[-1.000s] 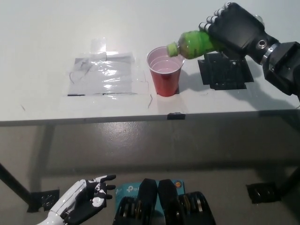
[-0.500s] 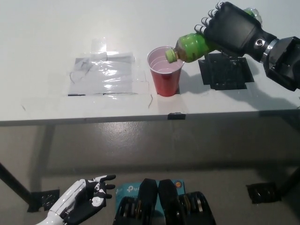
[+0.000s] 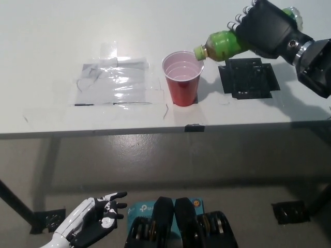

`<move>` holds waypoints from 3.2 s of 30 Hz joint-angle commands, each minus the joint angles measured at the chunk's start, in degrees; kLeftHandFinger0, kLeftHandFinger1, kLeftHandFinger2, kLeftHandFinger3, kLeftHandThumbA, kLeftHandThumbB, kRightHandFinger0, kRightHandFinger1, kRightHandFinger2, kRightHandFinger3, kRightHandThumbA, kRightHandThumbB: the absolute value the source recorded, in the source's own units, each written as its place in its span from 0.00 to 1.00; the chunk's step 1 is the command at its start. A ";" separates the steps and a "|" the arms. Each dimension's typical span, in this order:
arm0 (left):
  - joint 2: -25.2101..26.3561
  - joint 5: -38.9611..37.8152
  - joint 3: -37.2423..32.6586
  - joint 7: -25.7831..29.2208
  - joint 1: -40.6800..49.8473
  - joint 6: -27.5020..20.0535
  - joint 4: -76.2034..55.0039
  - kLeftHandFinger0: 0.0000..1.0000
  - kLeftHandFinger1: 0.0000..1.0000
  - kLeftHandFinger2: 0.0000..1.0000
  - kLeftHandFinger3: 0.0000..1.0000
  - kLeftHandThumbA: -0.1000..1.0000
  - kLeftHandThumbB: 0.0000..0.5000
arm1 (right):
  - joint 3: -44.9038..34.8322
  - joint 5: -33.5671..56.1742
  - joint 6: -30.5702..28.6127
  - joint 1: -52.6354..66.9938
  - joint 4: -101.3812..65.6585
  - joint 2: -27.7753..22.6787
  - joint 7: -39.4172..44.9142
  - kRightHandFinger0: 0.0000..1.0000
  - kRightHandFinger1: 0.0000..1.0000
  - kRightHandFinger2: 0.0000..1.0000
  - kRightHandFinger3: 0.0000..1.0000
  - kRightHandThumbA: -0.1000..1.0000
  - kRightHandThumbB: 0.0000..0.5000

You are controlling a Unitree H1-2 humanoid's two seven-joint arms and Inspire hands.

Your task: The robot uses its right hand to pick up a bottle kept in the middle of the desk and tilt it into a cup kept next to it to pour water out

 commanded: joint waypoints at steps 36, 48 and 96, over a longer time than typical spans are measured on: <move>-0.51 -1.15 0.56 -1.80 2.56 -2.06 -0.35 0.83 0.86 0.90 0.96 0.85 0.34 | -22.64 15.07 17.43 8.43 -12.02 6.96 20.28 0.00 0.04 0.32 0.40 0.03 0.06; -0.90 -1.38 0.70 -2.00 3.28 -3.03 0.00 0.82 0.87 0.90 0.95 0.87 0.29 | -47.43 39.94 25.96 11.43 -11.72 19.26 20.81 0.00 0.00 0.02 0.30 0.00 0.10; -0.64 0.84 -0.70 -2.04 6.97 -6.91 -0.22 0.83 0.87 0.92 0.94 0.87 0.27 | -43.26 34.40 -14.43 13.81 6.74 25.46 -36.74 0.11 0.24 0.22 0.60 0.00 0.00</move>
